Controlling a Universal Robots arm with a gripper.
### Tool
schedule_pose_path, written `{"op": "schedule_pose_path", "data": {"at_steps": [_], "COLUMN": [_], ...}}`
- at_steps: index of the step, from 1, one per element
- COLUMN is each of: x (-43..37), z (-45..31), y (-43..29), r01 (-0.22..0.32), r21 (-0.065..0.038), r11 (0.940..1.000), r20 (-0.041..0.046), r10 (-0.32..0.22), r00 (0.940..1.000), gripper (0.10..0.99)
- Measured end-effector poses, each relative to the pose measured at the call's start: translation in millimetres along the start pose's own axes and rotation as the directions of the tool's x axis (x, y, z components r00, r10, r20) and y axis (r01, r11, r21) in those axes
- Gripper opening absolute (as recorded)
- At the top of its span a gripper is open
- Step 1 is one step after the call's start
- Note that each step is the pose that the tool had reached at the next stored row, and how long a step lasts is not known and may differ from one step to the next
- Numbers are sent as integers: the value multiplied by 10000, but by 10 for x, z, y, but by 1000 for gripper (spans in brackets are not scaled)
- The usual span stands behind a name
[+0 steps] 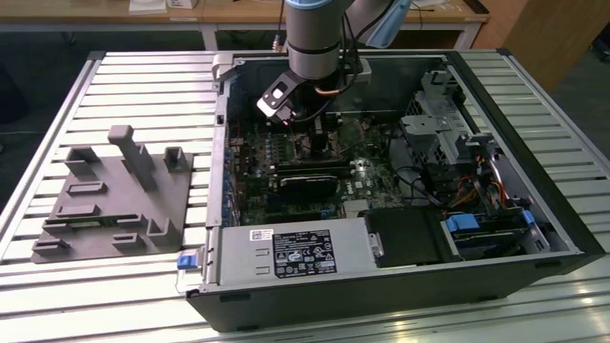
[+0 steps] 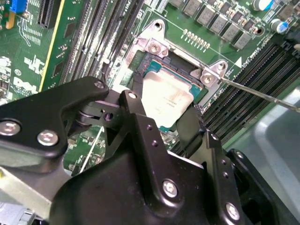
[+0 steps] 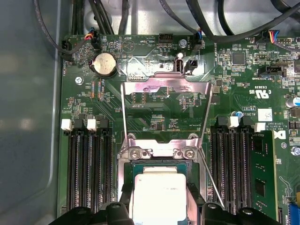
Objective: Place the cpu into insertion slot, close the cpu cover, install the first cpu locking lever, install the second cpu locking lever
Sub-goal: 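Place the cpu into insertion slot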
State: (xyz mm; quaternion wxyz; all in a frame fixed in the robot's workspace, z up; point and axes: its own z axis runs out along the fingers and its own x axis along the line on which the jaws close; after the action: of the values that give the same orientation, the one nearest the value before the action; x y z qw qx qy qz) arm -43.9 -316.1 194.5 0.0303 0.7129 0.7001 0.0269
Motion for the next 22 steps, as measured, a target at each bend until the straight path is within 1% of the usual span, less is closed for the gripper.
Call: {"op": "schedule_pose_path", "data": {"at_steps": [5,10,22], "x": [0,0,0], "z": [-16,-21,2], "y": [2,2,0], "r01": [3,9,9], "r21": [-1,-3,-1], "r11": [10000,10000,10000], "r20": [13,110,114], "r10": [-3,-9,-9], "r00": [10000,9999,9999], "gripper": [533,533,533]}}
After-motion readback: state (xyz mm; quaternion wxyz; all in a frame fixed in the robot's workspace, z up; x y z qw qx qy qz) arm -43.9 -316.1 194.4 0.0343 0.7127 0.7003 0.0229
